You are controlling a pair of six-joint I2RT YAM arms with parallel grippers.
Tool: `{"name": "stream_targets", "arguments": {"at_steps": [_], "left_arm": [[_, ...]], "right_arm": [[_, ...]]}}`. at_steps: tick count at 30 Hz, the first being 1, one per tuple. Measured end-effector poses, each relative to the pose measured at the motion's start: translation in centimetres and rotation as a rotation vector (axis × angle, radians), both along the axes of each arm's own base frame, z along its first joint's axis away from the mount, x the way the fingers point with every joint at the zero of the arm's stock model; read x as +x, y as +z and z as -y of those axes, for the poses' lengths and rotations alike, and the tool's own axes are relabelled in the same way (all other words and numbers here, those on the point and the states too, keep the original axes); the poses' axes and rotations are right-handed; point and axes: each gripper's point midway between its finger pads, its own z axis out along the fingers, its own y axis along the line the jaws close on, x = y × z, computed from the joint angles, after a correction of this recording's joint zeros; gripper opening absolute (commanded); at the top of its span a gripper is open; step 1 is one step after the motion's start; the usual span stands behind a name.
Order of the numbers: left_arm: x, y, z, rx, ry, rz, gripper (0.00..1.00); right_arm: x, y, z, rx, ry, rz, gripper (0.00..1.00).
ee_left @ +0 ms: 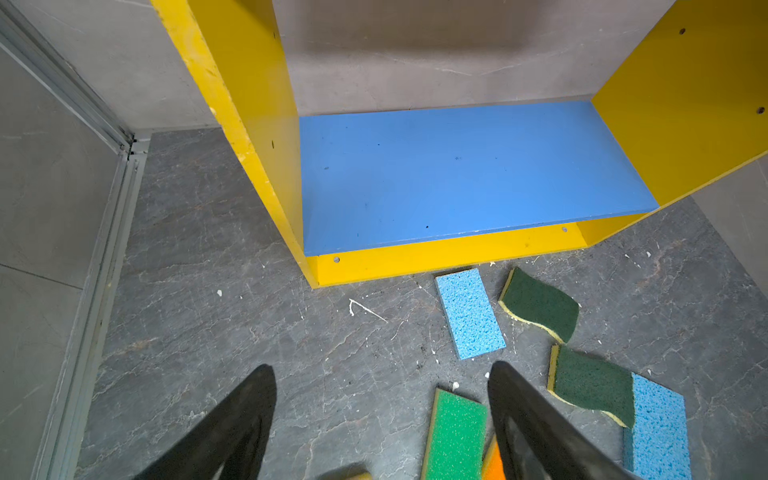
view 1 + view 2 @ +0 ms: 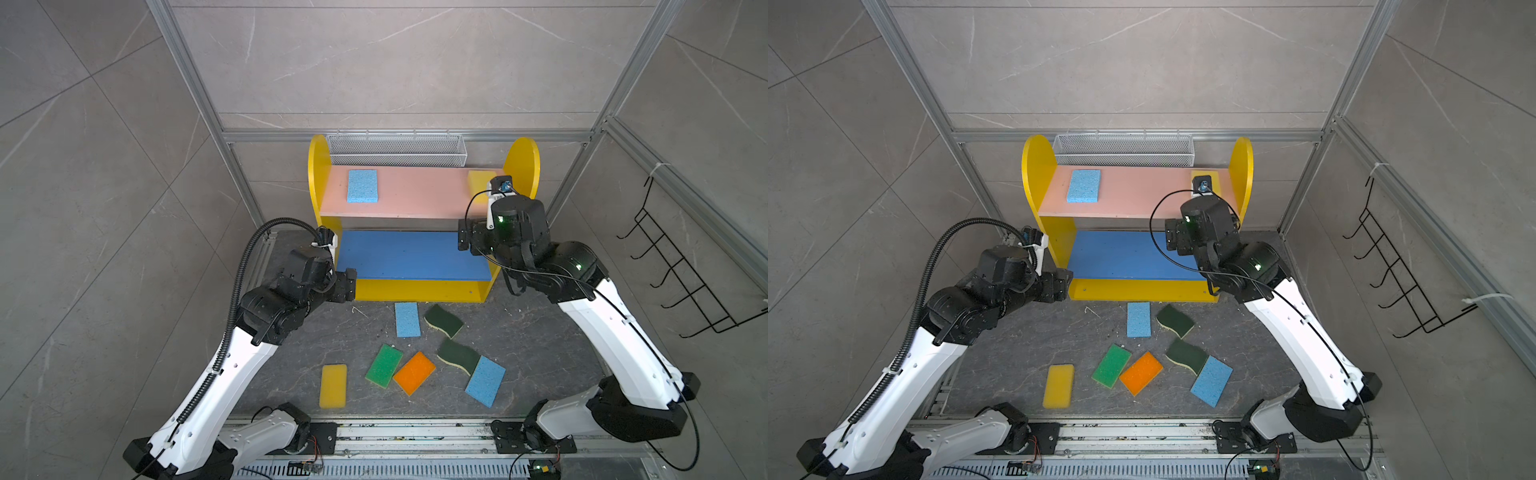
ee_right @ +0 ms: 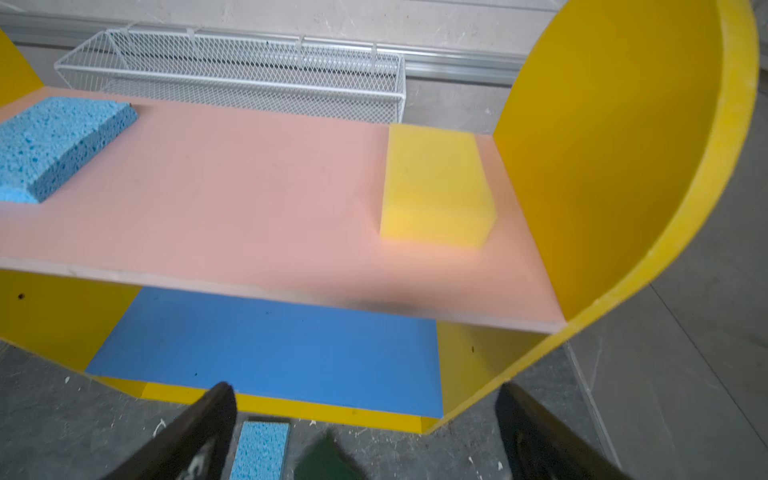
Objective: Place and organize the cleaning sponges onto the shelf
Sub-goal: 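Withdraw the left gripper from the shelf while the right gripper reaches toward the yellow sponge, then lower the right gripper onto the yellow sponge on the pink shelf and grasp it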
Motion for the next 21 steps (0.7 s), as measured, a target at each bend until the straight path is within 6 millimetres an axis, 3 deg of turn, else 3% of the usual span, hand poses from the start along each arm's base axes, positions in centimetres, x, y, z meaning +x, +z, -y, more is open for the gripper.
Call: {"name": "stream_targets", "arguments": {"at_steps": [4,11,21], "left_arm": [[0.4,0.4,0.0,-0.002,0.0,0.019,0.84],[1.5,0.3,-0.5,-0.011,0.018,0.02,0.84],[2.5,0.4,-0.5,-0.041,0.019,0.022,0.84]], "right_arm": [[3.1,1.4,1.7,0.022,-0.057,0.02,1.0],[6.0,3.0,4.0,0.058,-0.096,0.043,1.0],[9.0,-0.5,3.5,0.044,-0.074,-0.053,1.0]]}}
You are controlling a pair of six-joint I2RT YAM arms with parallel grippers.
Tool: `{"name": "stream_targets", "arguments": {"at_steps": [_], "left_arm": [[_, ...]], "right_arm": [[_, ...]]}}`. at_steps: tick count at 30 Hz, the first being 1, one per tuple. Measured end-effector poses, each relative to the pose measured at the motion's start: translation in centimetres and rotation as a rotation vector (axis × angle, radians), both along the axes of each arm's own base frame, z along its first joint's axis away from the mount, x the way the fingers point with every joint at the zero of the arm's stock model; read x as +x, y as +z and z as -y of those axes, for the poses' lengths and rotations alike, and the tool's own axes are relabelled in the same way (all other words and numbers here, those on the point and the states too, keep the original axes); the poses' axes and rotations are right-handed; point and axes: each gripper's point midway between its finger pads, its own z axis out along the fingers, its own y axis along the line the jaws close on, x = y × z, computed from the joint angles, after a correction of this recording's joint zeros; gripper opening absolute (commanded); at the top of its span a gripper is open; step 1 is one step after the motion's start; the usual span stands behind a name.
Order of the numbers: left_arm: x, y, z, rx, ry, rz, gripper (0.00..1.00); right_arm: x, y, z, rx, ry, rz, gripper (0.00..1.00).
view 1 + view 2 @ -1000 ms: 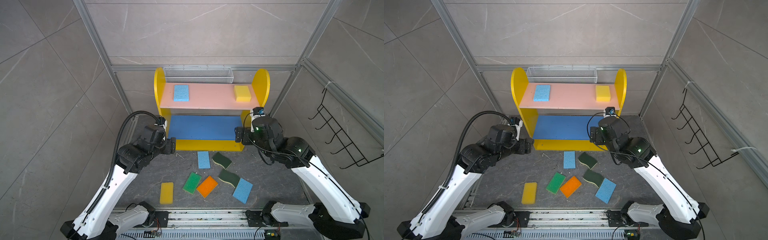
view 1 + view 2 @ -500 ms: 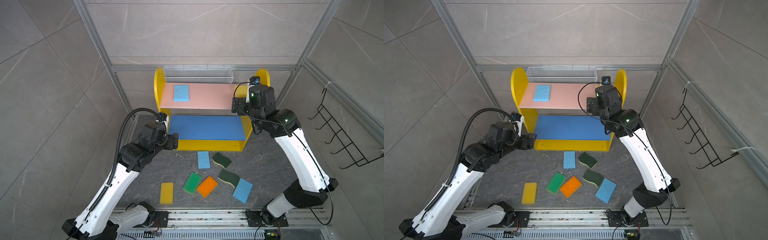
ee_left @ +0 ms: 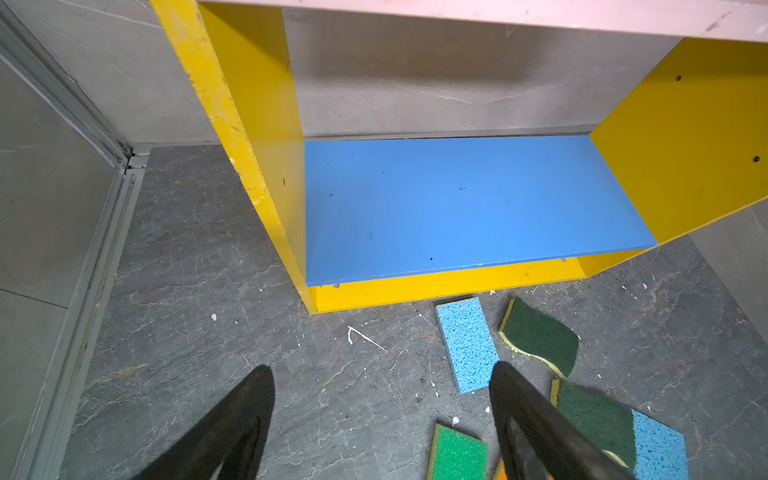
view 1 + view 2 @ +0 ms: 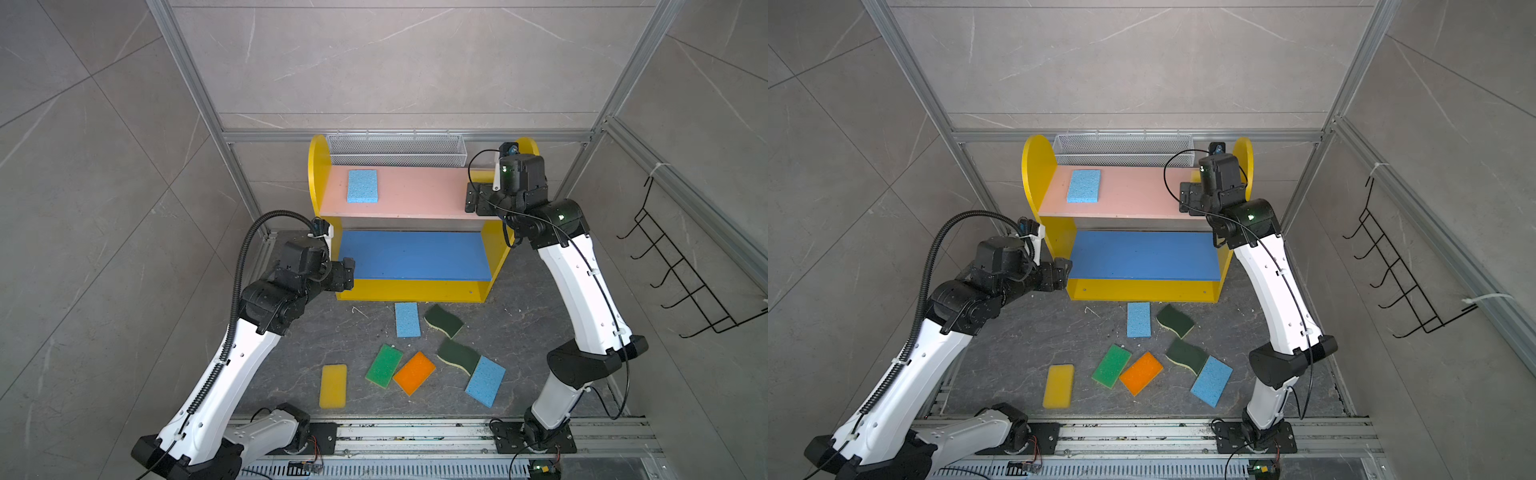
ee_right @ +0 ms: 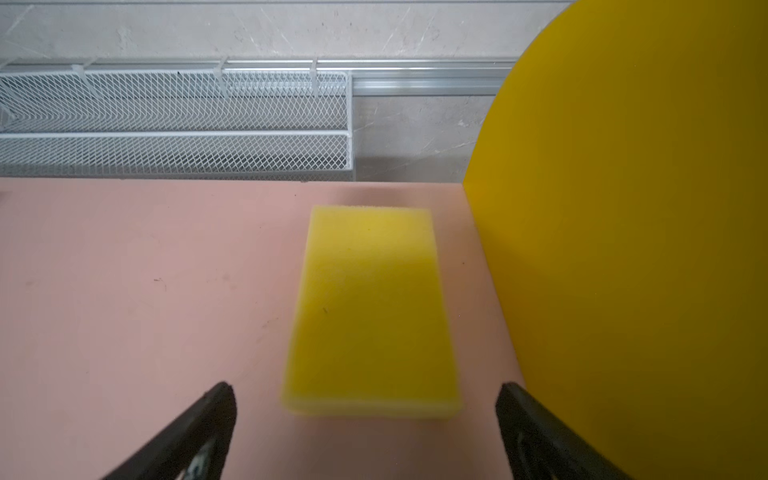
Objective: Place and organize the cleaning sponges onto the shelf
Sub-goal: 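Lower the right gripper onto the yellow sponge on the pink shelf and grasp it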
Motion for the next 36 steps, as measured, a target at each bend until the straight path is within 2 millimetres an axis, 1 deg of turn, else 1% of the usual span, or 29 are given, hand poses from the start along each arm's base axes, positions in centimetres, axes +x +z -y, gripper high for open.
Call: {"name": "stream_targets", "arguments": {"at_steps": [6,13,19,22,24,31,34,36], "left_arm": [[0.3,0.3,-0.1,-0.01,0.004,0.011,0.84],[0.4,0.4,-0.2,-0.021,0.004,0.011,0.84],[0.6,0.3,-0.5,-0.023,0.01,0.007,0.84],[0.6,0.2,-0.5,-0.023,0.013,0.006,0.84],[0.7,0.2,-0.6,-0.023,0.014,0.006,0.84],[0.7,0.2,-0.8,-0.023,0.021,0.006,0.84],[0.7,0.2,-0.8,-0.023,0.021,0.005,0.84],[0.8,0.2,-0.8,-0.023,0.022,0.005,0.84]], "right_arm": [[0.7,-0.9,0.2,-0.007,-0.011,-0.018,1.0],[1.2,-1.2,0.9,-0.007,-0.038,-0.022,0.99],[2.5,-2.3,0.5,-0.008,-0.046,-0.041,0.99],[3.2,-2.4,0.3,-0.005,-0.051,-0.038,0.93],[3.4,-2.4,0.3,-0.006,-0.054,-0.037,0.92],[3.3,-2.5,0.5,-0.011,-0.065,-0.038,0.84],[3.4,-2.5,0.6,-0.011,-0.071,-0.038,0.77],[3.4,-2.5,0.6,-0.009,-0.074,-0.036,0.76]]}}
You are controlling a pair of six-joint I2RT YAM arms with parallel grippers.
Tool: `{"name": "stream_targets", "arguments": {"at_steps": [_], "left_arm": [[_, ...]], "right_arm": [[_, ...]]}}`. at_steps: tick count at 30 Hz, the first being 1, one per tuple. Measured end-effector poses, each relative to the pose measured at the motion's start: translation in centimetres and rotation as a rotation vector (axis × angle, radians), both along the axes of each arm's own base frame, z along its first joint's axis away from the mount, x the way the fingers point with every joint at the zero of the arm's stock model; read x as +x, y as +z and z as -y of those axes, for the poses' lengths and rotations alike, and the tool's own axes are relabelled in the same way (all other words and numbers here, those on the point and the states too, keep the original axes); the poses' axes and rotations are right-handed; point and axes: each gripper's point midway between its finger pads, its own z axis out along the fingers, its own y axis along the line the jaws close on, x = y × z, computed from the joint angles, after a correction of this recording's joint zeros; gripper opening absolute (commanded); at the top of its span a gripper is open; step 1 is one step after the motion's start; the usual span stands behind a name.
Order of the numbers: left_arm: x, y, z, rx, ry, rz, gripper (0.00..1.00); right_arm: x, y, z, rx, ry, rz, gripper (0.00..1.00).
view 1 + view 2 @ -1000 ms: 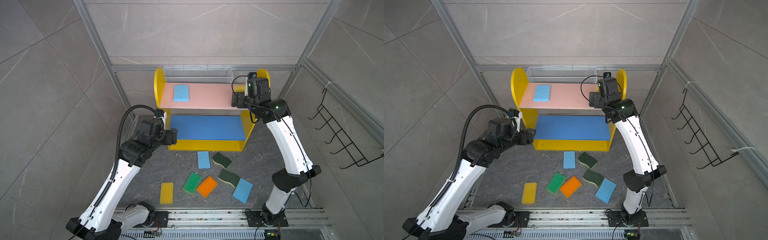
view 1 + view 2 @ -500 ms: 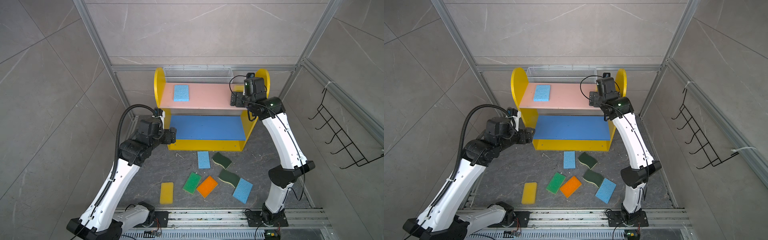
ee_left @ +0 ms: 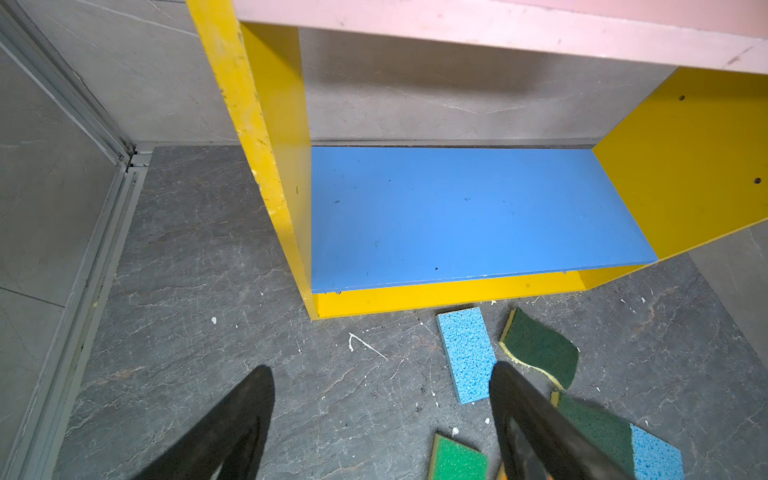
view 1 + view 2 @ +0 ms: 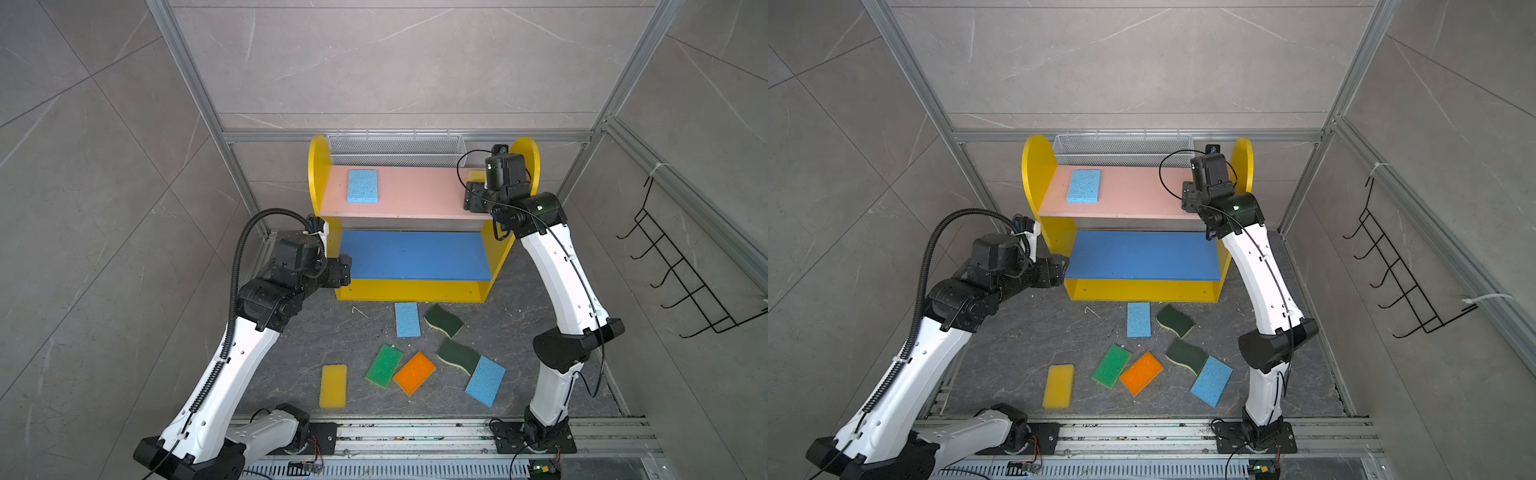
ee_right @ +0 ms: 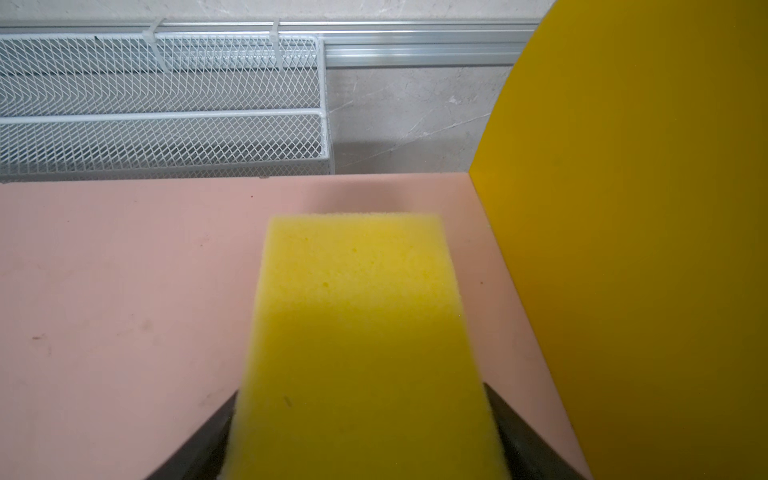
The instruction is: Place and organize the cleaning sponges onto the shelf
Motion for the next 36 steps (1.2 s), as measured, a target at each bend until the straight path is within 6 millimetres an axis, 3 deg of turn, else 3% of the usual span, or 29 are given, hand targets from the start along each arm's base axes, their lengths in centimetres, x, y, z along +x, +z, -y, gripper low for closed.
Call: {"name": "stream_targets", "arguments": {"at_steps": [15,36], "left_arm": [[0.0,0.0,0.0,-0.011,-0.006,-0.004,0.84],[0.0,0.2,-0.4,-0.015,0.003,0.0,0.84]], "right_arm": [[0.1,-0.1,-0.1,0.03,-0.013,0.002,0.67],[-0.4,-0.2,-1.4,0.028,0.009,-0.001,0.67]]}}
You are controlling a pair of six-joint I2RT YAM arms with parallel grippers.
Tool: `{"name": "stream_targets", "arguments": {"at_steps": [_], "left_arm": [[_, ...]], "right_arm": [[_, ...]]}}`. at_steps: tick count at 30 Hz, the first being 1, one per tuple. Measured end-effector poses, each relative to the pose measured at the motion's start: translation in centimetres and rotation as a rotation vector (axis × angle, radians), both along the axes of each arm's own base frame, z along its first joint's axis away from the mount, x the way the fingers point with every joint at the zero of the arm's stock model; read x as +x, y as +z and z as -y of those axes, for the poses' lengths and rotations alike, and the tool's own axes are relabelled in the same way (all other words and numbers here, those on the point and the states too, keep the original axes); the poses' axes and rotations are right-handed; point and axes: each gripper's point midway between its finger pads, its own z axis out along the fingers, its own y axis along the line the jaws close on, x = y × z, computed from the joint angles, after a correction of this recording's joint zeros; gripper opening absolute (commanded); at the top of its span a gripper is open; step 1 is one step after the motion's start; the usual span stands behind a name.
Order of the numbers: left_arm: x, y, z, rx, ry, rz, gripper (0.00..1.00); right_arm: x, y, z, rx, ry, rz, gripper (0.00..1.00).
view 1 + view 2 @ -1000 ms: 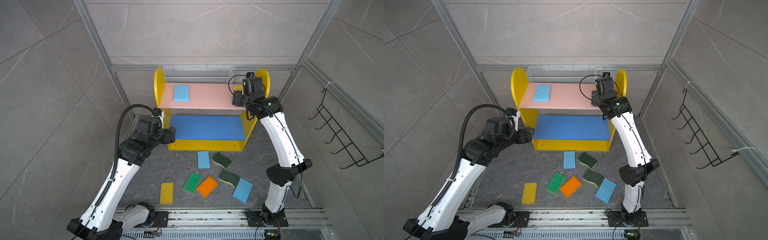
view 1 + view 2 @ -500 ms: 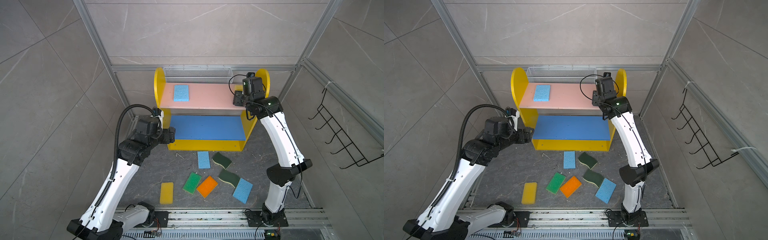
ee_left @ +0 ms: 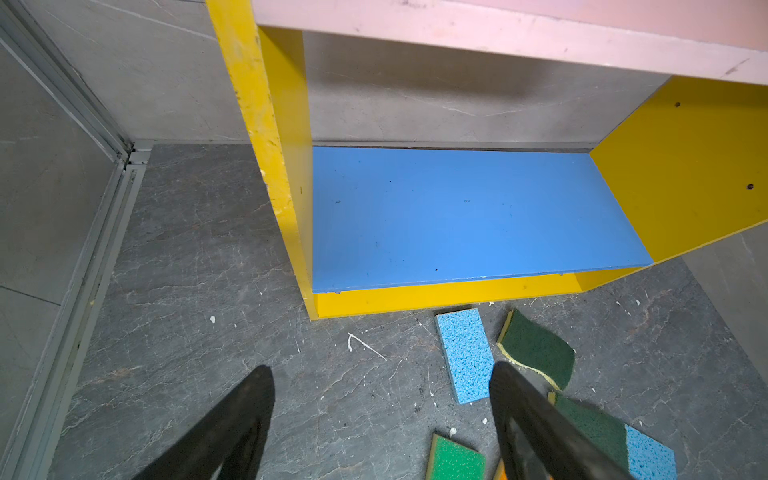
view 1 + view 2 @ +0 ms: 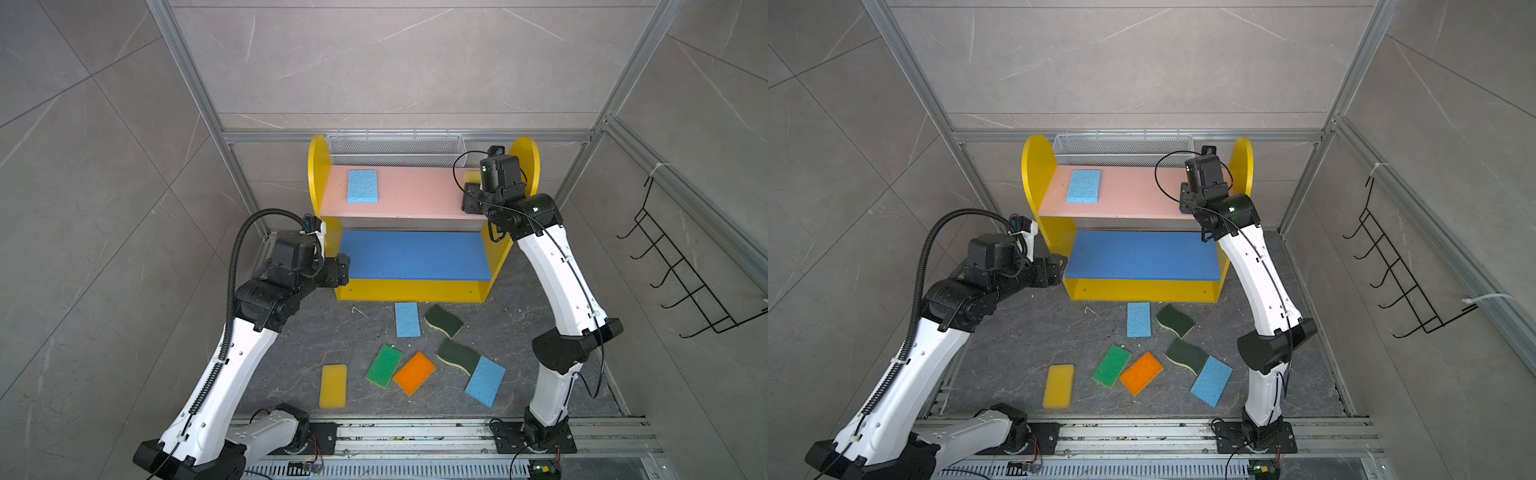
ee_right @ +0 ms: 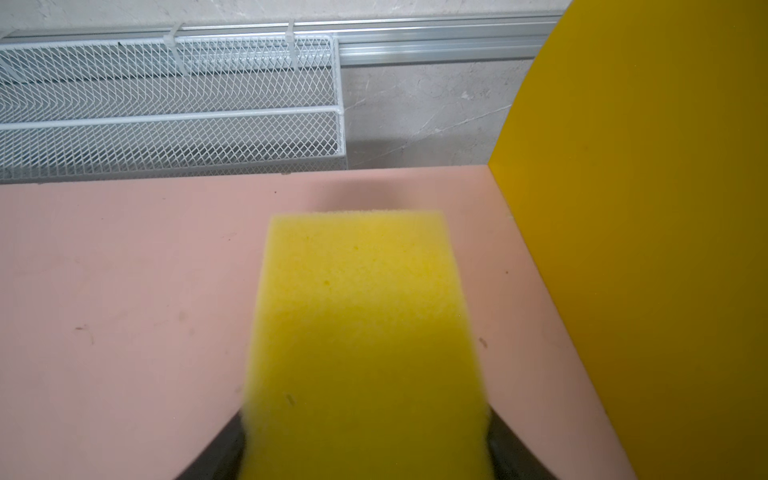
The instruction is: Place and organize the cleaning sponges onto the shelf
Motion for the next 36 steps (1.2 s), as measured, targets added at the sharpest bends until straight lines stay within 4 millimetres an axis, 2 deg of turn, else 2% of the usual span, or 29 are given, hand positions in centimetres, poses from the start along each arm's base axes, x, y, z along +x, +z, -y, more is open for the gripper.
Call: {"name": "stream_targets", "arguments": {"at_steps": [5,10,18,23,31,36], "left_arm": [[-0.2,-0.1,-0.1,0.001,0.0,-0.001,0.84],[-0.2,-0.2,-0.1,0.001,0.0,-0.003,0.84],[-0.3,-0.2,0.0,-0.002,-0.004,-0.006,0.84],[-0.4,-0.2,0.1,-0.01,-0.014,-0.007,0.84],[-0.7,0.0,0.1,-0.018,-0.017,-0.005,0.84],[-0.8,0.1,0.2,-0.026,-0.017,-0.004,0.84]], "right_arm": [[-0.1,0.0,0.1,0.001,-0.01,-0.001,0.7],[-0.2,-0.1,0.2,0.005,-0.018,-0.004,0.81],[-1.1,0.1,0.6,0.007,-0.023,-0.019,0.86],[-2.7,0.1,0.8,0.01,-0.018,-0.042,0.86],[-6.9,0.1,-0.5,0.013,0.043,-0.055,0.89],[-7.4,0.5,-0.2,0.009,0.036,-0.046,0.91]]}}
